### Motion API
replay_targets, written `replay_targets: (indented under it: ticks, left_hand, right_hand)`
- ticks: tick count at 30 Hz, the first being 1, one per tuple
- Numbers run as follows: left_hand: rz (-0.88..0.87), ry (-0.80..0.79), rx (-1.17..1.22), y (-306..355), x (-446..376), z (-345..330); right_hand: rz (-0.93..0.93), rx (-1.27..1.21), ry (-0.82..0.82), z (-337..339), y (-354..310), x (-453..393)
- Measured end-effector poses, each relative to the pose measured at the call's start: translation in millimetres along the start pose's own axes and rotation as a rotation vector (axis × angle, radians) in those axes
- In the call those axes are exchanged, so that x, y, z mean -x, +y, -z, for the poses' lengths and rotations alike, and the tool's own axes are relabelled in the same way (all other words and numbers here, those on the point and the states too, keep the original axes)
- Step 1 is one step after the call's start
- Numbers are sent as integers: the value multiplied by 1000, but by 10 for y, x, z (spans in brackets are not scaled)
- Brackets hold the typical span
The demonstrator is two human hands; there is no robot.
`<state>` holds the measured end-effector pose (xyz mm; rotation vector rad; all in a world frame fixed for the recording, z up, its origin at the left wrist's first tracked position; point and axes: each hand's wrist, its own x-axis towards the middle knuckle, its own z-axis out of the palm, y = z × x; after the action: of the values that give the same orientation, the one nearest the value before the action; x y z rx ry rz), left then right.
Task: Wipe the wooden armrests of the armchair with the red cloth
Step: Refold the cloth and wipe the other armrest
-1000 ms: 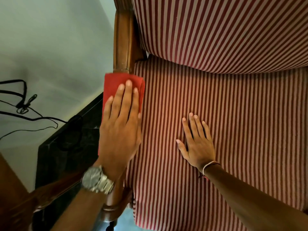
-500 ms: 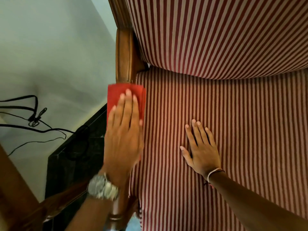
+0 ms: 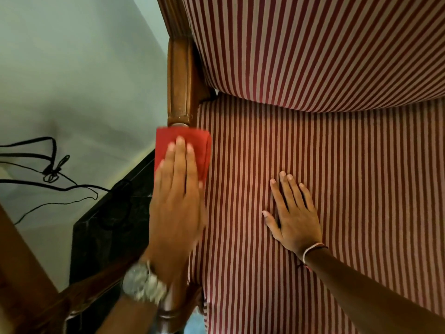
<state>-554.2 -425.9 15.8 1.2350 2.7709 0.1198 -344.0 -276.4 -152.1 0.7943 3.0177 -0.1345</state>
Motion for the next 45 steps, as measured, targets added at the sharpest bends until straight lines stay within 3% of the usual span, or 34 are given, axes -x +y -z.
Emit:
replay_targets:
  ticks: [4, 11, 18, 26, 33, 40, 45]
  left_hand:
    - [42, 41, 64, -14, -567, 61]
    - [-10, -8, 22, 33, 277, -19]
    - [19, 90, 89, 4, -544, 39]
    - [40, -6, 54, 34, 457, -32]
    - [57, 90, 84, 6, -622, 65]
    - [4, -25, 48, -14, 790, -48]
    - [-31, 30, 36, 4, -256, 61]
  right_hand:
    - [5, -6, 9, 13, -9, 1]
    - [1, 38, -25, 40, -9, 10]
    - [4, 24, -10, 27, -5, 9]
    - [-6, 25, -2, 26, -24, 36]
    - [2, 24, -11, 58, -31, 32]
    - [-4, 32, 2, 55, -34, 28]
    - [-8, 43, 25, 38, -24, 21]
